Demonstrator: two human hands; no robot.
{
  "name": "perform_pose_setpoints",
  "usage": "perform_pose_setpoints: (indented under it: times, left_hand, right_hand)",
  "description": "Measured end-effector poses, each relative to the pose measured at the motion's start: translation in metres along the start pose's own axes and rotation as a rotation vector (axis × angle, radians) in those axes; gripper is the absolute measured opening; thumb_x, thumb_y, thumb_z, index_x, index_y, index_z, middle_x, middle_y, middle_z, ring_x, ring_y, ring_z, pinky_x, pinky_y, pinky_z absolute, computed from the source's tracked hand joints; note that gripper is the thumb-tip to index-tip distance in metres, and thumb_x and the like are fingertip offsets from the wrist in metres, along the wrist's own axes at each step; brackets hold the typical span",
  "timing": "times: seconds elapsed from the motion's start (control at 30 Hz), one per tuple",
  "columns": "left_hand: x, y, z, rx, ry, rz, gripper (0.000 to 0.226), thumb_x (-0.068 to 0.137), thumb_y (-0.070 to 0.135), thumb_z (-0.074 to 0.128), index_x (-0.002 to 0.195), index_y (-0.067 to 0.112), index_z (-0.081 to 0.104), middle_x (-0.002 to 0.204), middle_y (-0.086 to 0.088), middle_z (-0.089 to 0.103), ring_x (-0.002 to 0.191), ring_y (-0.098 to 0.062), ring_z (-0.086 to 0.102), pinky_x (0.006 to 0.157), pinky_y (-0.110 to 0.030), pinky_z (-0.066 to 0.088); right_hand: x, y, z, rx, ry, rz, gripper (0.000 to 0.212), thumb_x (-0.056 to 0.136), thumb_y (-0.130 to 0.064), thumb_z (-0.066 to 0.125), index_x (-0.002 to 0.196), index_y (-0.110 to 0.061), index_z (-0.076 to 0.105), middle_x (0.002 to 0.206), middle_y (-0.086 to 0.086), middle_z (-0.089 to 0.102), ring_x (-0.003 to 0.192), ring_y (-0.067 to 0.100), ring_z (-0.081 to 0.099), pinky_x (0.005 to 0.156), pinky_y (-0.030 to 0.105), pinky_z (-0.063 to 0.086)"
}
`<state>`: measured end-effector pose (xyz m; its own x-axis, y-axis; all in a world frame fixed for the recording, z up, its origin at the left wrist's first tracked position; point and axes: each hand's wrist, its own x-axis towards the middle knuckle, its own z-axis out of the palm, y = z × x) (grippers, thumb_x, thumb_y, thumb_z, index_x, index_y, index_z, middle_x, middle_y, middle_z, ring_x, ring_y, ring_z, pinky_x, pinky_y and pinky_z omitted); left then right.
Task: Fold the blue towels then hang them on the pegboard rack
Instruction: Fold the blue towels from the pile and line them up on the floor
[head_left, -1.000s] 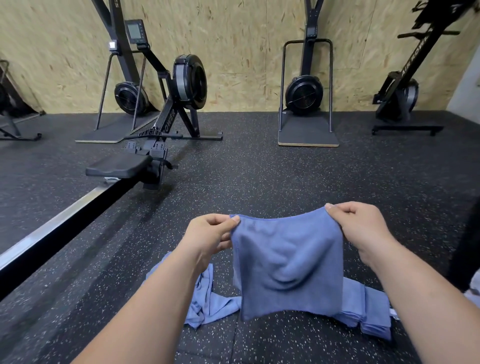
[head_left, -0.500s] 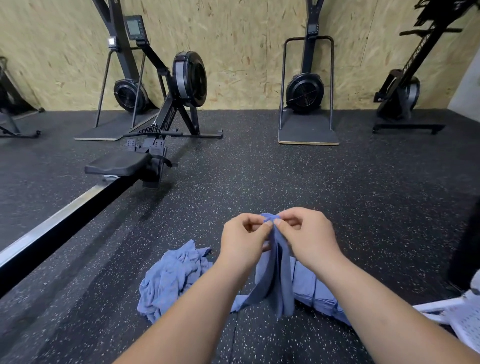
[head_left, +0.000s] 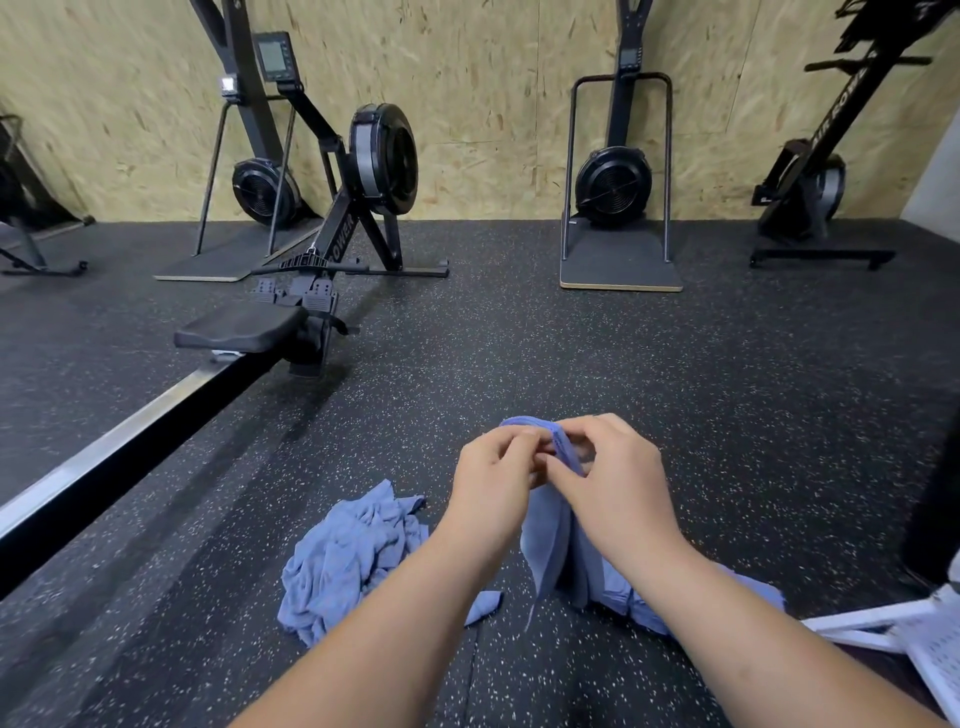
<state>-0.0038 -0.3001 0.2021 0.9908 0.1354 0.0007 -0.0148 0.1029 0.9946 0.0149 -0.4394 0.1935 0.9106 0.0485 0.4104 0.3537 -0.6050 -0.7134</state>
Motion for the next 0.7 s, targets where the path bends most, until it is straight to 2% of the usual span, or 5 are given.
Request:
perform_pose_setpoints:
  times: [0.1, 0.27, 0.4, 0.5, 0.7]
  left_hand:
    - [0.003, 0.001, -0.005, 0.092, -0.083, 0.021, 0.025, 0.104, 0.014, 0.057, 0.101, 0.017, 0.081, 0.09, 0.004, 0.079, 0.084, -0.009, 0.072, 0.081, -0.032, 0.057]
    - [0.014, -0.011, -0.028, 0.709, 0.057, 0.135, 0.024, 0.093, 0.026, 0.068, 0.114, 0.038, 0.066, 0.084, 0.015, 0.072, 0.076, -0.005, 0.069, 0.078, -0.032, 0.058]
    - [0.023, -0.018, -0.048, 1.064, 0.001, 0.077, 0.023, 0.095, 0.032, 0.066, 0.118, 0.038, 0.062, 0.077, 0.014, 0.064, 0.084, -0.018, 0.065, 0.083, -0.037, 0.057]
    - [0.025, -0.015, -0.053, 1.224, 0.066, 0.148, 0.014, 0.1, 0.039, 0.062, 0.114, 0.037, 0.063, 0.101, 0.007, 0.067, 0.101, -0.024, 0.065, 0.083, -0.038, 0.055]
    - [0.027, 0.002, -0.05, 1.217, 0.3, 0.532, 0.007, 0.099, 0.034, 0.065, 0.103, 0.035, 0.071, 0.102, 0.011, 0.066, 0.089, -0.017, 0.067, 0.072, -0.037, 0.052]
  right_hand:
    - [0.007, 0.004, -0.006, 0.035, 0.015, 0.051, 0.018, 0.084, -0.021, 0.085, 0.092, -0.033, 0.075, 0.091, -0.017, 0.07, 0.082, -0.002, 0.066, 0.076, 0.015, 0.049]
    - [0.018, 0.01, -0.016, 0.095, -0.017, 0.1, 0.015, 0.092, -0.018, 0.079, 0.092, -0.033, 0.077, 0.084, -0.023, 0.075, 0.079, -0.005, 0.068, 0.074, 0.011, 0.051]
    - [0.025, 0.014, -0.024, 0.102, -0.012, 0.083, 0.012, 0.094, -0.019, 0.078, 0.097, -0.03, 0.079, 0.087, -0.024, 0.075, 0.08, -0.008, 0.068, 0.072, 0.004, 0.046]
    - [0.027, 0.02, -0.03, 0.013, 0.008, 0.071, 0.008, 0.096, -0.022, 0.076, 0.098, -0.029, 0.078, 0.089, -0.022, 0.074, 0.085, -0.007, 0.066, 0.073, 0.002, 0.041]
    - [0.024, 0.038, -0.027, -0.264, -0.097, 0.143, 0.006, 0.1, -0.032, 0.07, 0.098, -0.031, 0.076, 0.084, -0.014, 0.07, 0.088, 0.02, 0.065, 0.075, 0.034, 0.049]
